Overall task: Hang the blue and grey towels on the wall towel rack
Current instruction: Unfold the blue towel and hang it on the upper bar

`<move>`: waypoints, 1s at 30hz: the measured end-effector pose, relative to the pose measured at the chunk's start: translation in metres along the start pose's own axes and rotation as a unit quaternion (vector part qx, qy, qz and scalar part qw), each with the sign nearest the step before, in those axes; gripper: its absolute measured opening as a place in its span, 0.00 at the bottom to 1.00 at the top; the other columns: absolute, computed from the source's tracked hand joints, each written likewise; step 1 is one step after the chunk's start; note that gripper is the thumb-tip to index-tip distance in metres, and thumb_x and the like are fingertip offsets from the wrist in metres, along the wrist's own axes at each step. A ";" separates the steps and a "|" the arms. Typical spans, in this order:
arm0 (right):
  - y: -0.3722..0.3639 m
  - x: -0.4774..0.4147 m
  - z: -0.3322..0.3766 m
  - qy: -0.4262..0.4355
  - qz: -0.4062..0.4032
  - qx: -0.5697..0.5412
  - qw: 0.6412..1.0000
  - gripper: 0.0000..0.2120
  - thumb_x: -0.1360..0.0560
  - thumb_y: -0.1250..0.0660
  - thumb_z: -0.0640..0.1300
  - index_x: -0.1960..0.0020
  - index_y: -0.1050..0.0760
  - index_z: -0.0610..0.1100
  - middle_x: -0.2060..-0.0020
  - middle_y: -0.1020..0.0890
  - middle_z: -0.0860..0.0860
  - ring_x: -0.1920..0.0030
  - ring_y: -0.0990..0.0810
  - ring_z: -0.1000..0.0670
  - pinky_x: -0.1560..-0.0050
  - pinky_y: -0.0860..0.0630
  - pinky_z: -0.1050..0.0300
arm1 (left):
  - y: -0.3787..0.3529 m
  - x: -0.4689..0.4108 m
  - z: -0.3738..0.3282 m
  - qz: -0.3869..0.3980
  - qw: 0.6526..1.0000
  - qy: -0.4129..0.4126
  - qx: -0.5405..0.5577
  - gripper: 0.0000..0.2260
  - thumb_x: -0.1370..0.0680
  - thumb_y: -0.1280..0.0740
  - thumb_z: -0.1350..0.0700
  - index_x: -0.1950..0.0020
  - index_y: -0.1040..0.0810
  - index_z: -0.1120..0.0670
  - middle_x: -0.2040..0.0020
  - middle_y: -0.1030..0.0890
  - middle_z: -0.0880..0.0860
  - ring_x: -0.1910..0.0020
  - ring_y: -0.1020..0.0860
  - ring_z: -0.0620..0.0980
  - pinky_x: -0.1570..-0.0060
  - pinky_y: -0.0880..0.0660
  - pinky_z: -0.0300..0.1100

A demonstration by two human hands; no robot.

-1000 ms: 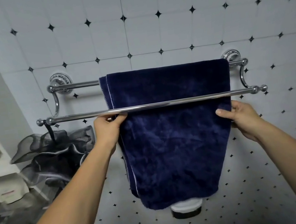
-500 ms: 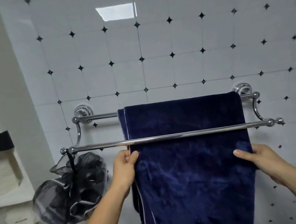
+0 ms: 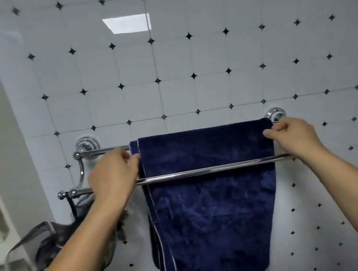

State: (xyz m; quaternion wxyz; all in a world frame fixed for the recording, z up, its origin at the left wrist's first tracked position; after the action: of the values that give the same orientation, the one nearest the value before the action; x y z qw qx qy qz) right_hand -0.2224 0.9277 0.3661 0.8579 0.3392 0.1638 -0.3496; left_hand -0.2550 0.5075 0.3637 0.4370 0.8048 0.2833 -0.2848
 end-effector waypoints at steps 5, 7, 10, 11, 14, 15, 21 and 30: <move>-0.018 -0.010 -0.011 -0.102 0.037 -0.158 0.982 0.15 0.34 0.22 0.42 0.63 0.29 0.49 0.54 0.21 0.47 0.53 0.23 0.45 0.55 0.26 0.52 | -0.030 -0.011 -0.003 0.048 0.992 0.071 0.097 0.12 0.27 0.30 0.42 0.56 0.20 0.50 0.56 0.16 0.50 0.52 0.19 0.55 0.56 0.25 0.46; -0.017 -0.012 -0.012 -0.123 0.038 -0.208 0.970 0.13 0.35 0.24 0.40 0.64 0.29 0.47 0.62 0.23 0.47 0.61 0.26 0.46 0.66 0.33 0.57 | -0.033 -0.012 -0.004 0.037 0.986 0.102 0.126 0.12 0.29 0.29 0.41 0.59 0.22 0.49 0.57 0.17 0.49 0.54 0.19 0.54 0.57 0.27 0.44; -0.016 -0.014 -0.013 -0.159 0.047 -0.292 0.942 0.12 0.33 0.27 0.35 0.65 0.28 0.46 0.71 0.28 0.49 0.74 0.32 0.52 0.77 0.39 0.62 | -0.038 -0.015 -0.004 0.061 0.968 0.172 0.174 0.14 0.31 0.28 0.41 0.63 0.23 0.50 0.61 0.18 0.49 0.57 0.19 0.54 0.59 0.28 0.43; -0.017 -0.015 -0.012 -0.167 0.057 -0.313 0.933 0.12 0.33 0.28 0.33 0.65 0.28 0.46 0.71 0.29 0.49 0.75 0.33 0.53 0.80 0.41 0.63 | -0.040 -0.017 -0.005 0.069 0.963 0.185 0.182 0.14 0.30 0.28 0.42 0.65 0.24 0.51 0.63 0.18 0.49 0.58 0.19 0.55 0.60 0.28 0.43; -0.019 -0.020 -0.011 -0.190 0.107 -0.356 0.909 0.14 0.30 0.29 0.31 0.61 0.31 0.46 0.69 0.32 0.50 0.75 0.38 0.54 0.83 0.43 0.64 | -0.036 -0.030 -0.012 0.069 0.965 0.189 0.171 0.12 0.29 0.30 0.47 0.67 0.25 0.53 0.63 0.18 0.53 0.57 0.19 0.58 0.59 0.28 0.44; -0.020 -0.021 -0.010 -0.196 0.123 -0.369 0.900 0.14 0.29 0.30 0.31 0.60 0.31 0.46 0.69 0.33 0.50 0.74 0.39 0.54 0.83 0.43 0.64 | -0.031 -0.037 -0.014 0.062 0.969 0.183 0.156 0.11 0.29 0.31 0.48 0.65 0.23 0.54 0.61 0.17 0.55 0.56 0.19 0.59 0.59 0.28 0.44; -0.016 -0.019 -0.008 -0.210 0.161 -0.340 0.902 0.12 0.29 0.27 0.37 0.61 0.30 0.46 0.81 0.32 0.55 0.81 0.40 0.57 0.84 0.47 0.65 | -0.019 -0.067 -0.002 0.082 0.973 0.156 0.146 0.13 0.28 0.31 0.53 0.68 0.28 0.58 0.59 0.17 0.65 0.58 0.19 0.66 0.66 0.29 0.46; -0.017 -0.013 0.009 -0.193 0.212 -0.176 0.942 0.09 0.30 0.25 0.47 0.61 0.26 0.48 0.68 0.25 0.50 0.71 0.35 0.52 0.72 0.42 0.58 | -0.027 -0.047 0.005 0.077 0.963 0.182 0.184 0.16 0.25 0.35 0.54 0.71 0.33 0.57 0.70 0.26 0.58 0.67 0.27 0.60 0.65 0.32 0.46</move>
State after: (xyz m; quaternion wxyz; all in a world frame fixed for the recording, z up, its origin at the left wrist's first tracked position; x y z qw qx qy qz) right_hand -0.2433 0.9183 0.3709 0.9733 0.1354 -0.0220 -0.1841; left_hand -0.3068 0.5058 0.3801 0.2429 0.9290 0.2382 -0.1460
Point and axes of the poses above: each hand's wrist, its own x-axis away from the middle knuckle, its own y-axis out of the back of the hand, z = x × y, the point moved 5 cm from there along -x, towards the middle knuckle
